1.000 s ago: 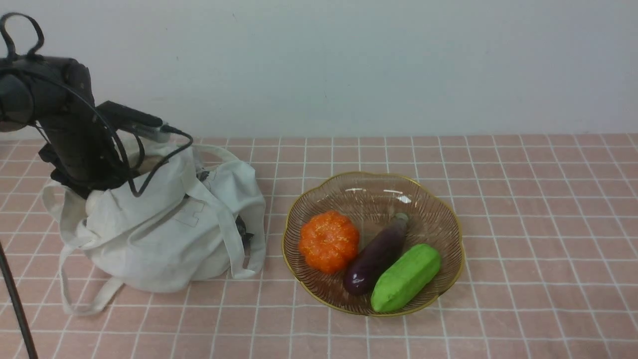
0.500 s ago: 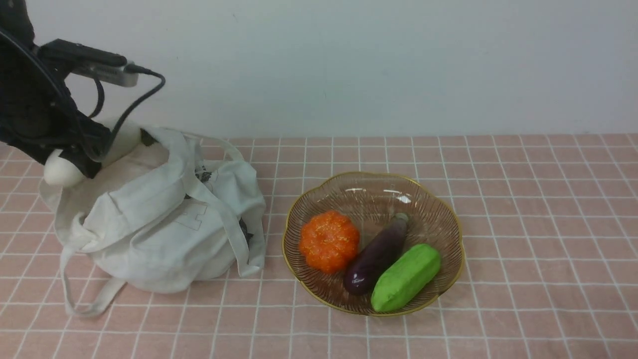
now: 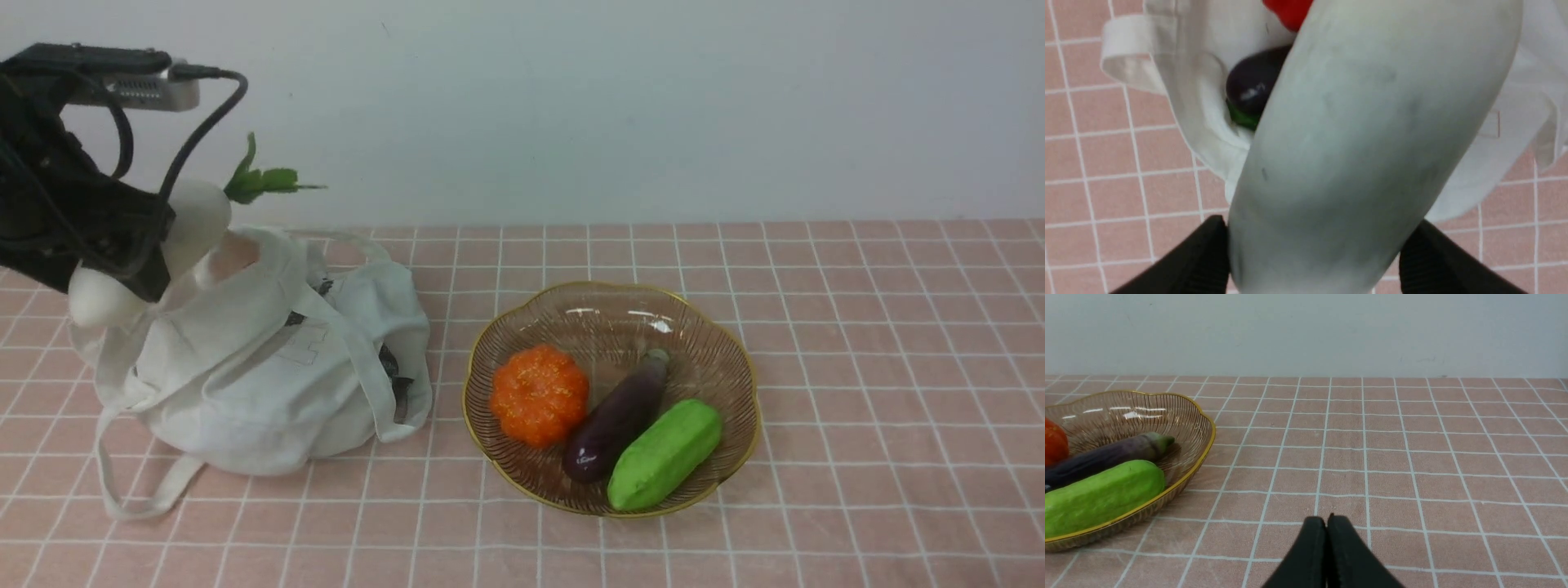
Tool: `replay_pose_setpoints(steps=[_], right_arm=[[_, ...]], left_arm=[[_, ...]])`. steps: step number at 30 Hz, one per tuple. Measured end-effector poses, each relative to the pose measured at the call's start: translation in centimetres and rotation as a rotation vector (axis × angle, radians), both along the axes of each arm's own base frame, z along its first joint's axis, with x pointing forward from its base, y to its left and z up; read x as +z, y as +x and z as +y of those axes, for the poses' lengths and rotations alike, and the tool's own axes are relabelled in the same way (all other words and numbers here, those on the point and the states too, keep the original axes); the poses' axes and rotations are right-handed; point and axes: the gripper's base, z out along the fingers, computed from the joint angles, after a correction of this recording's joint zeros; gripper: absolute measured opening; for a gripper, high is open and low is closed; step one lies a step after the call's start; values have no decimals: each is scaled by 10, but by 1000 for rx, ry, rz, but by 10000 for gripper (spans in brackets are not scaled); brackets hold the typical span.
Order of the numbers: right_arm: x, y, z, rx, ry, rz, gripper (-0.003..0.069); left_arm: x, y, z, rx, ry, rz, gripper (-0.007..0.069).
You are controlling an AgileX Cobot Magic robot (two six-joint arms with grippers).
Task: Take vegetables from bag on pink coffee tablecloth place on plate.
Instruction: 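Take the vegetable out of the bag and place it on the dish with the left gripper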
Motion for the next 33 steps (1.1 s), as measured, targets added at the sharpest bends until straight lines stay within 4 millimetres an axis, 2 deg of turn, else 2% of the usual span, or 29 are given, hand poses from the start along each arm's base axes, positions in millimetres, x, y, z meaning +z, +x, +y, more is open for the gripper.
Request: replay_pose_setpoints(steps=[1,4,7,10,12,13,16,18,19,20,21,22,25,29,33], right_arm=[[0,0,0,0,0,0,-15],[0,0,0,0,0,0,-15],[0,0,0,0,0,0,-15],[0,0,0,0,0,0,-15],[0,0,0,0,0,0,-15],[0,0,0,0,0,0,-15],[0,0,0,0,0,0,-15],[0,0,0,0,0,0,-15],[0,0,0,0,0,0,-15],[0,0,0,0,0,0,-15],[0,0,0,0,0,0,-15],[0,0,0,0,0,0,-15],[0,0,0,0,0,0,-15],[0,0,0,0,0,0,-15],[0,0,0,0,0,0,-15]], left_arm=[[1,-3,-1,1,-6,-3,478],[24,-28,-16,-24,-98,-79,478],[44,-45,-48,-138,-194,-151,478],[47,-48,-79,-238,-236,-183,478],[41,-44,-106,-315,-251,-186,478],[40,-43,-109,-317,-253,-189,478],[19,-30,-147,-375,-274,-169,478],[-8,-17,-181,-431,-275,-155,478],[-14,-15,-186,-441,-273,-151,478],[-33,-8,-206,-486,-263,-131,478],[-44,-4,-218,-511,-257,-119,478],[-46,-2,-219,-510,-256,-117,478],[-77,11,-254,-566,-243,-61,478],[-96,22,-268,-566,-219,-24,478],[-111,33,-272,-514,-187,11,478]])
